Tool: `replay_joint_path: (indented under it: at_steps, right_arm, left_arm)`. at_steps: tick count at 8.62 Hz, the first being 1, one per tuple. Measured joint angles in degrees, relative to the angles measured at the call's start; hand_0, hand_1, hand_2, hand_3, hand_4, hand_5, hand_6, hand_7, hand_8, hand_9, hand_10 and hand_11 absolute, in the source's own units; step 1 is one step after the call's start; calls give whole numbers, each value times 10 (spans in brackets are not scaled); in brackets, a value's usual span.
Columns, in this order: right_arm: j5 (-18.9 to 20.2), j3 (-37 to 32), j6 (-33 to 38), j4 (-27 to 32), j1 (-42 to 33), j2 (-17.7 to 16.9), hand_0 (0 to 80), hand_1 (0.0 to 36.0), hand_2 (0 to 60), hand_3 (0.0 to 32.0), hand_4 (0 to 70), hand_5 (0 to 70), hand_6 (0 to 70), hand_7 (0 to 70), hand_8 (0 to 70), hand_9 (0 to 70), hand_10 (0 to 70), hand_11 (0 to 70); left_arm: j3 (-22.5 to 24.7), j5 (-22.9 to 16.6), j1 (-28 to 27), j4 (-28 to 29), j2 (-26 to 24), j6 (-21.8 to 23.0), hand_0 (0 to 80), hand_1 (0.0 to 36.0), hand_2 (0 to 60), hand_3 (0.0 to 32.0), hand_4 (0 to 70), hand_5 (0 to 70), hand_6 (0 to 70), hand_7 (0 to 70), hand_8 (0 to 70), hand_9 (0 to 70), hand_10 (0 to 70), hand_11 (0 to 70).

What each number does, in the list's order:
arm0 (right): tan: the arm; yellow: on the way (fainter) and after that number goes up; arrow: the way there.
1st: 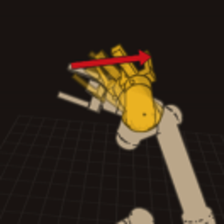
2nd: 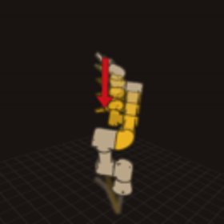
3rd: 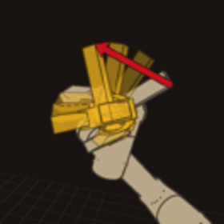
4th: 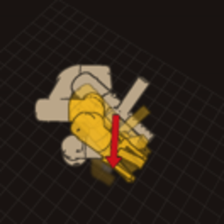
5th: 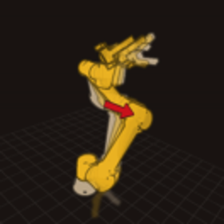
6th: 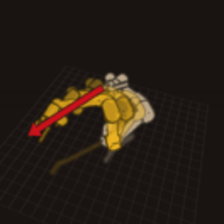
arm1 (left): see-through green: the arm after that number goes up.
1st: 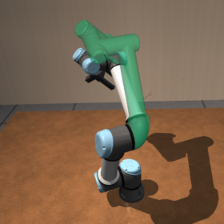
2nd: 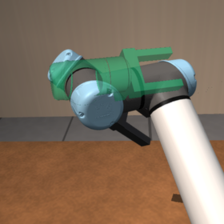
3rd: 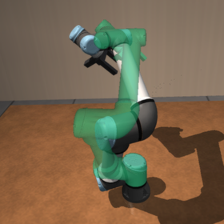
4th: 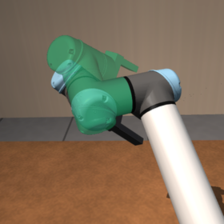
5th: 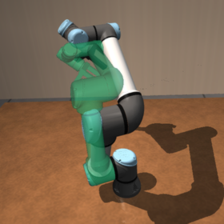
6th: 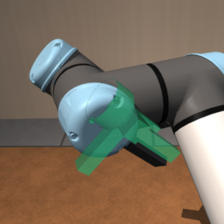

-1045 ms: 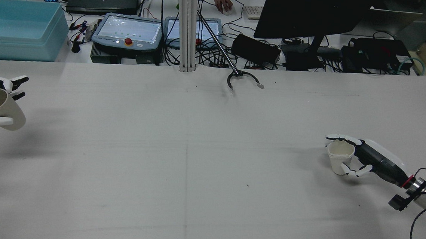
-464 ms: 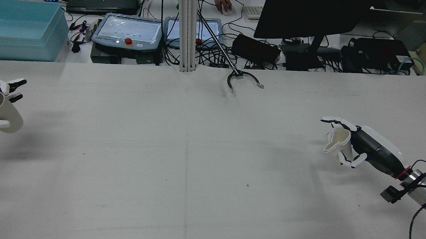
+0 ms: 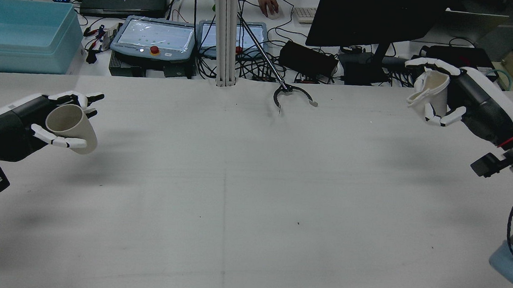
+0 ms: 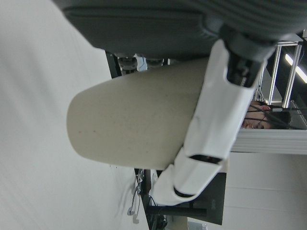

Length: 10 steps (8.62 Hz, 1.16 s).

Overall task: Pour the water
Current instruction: 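Bring both held cups toward the table center, right cup raised above, then tilt the right hand's cup over the left hand's cup to pour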

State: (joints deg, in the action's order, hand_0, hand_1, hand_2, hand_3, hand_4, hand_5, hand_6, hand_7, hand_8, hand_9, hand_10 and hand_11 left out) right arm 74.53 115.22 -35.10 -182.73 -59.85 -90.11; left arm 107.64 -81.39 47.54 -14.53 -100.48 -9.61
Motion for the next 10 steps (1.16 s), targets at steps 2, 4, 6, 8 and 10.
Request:
replay_joint_path:
  at_steps: [2, 4, 6, 8, 10]
  right_arm:
    - [14, 56, -5, -143, -59, 118, 800, 360, 600, 0, 433, 254, 700, 700, 465, 632, 0, 0]
    - [31, 81, -67, -261, -73, 236, 800, 360, 600, 0, 682, 257, 700, 700, 477, 627, 49, 114]
    - [29, 66, -188, -328, -21, 326, 800, 360, 600, 0, 700, 248, 700, 700, 439, 574, 25, 77]
    - [-16, 31, -304, -342, 73, 359, 800, 360, 600, 0, 700, 228, 700, 700, 370, 500, 0, 18]
    - [-77, 6, -399, -344, 164, 370, 800, 360, 600, 0, 700, 223, 692, 700, 347, 483, 0, 15]
  left_arm:
    - [-39, 1, -63, -59, -127, -33, 800, 360, 600, 0, 287, 700, 134, 126, 30, 11, 47, 115]
    - [-83, 0, -92, -101, -224, -49, 800, 360, 600, 0, 284, 700, 140, 130, 31, 12, 47, 115]
    - [-106, 0, -98, -117, -266, -52, 800, 360, 600, 0, 286, 700, 140, 129, 30, 11, 46, 112]
    - [-104, 0, -98, -124, -276, -50, 800, 360, 600, 0, 294, 700, 141, 131, 29, 12, 44, 110]
    - [-99, -1, -98, -136, -287, -48, 800, 360, 600, 0, 295, 700, 144, 133, 31, 12, 46, 112]
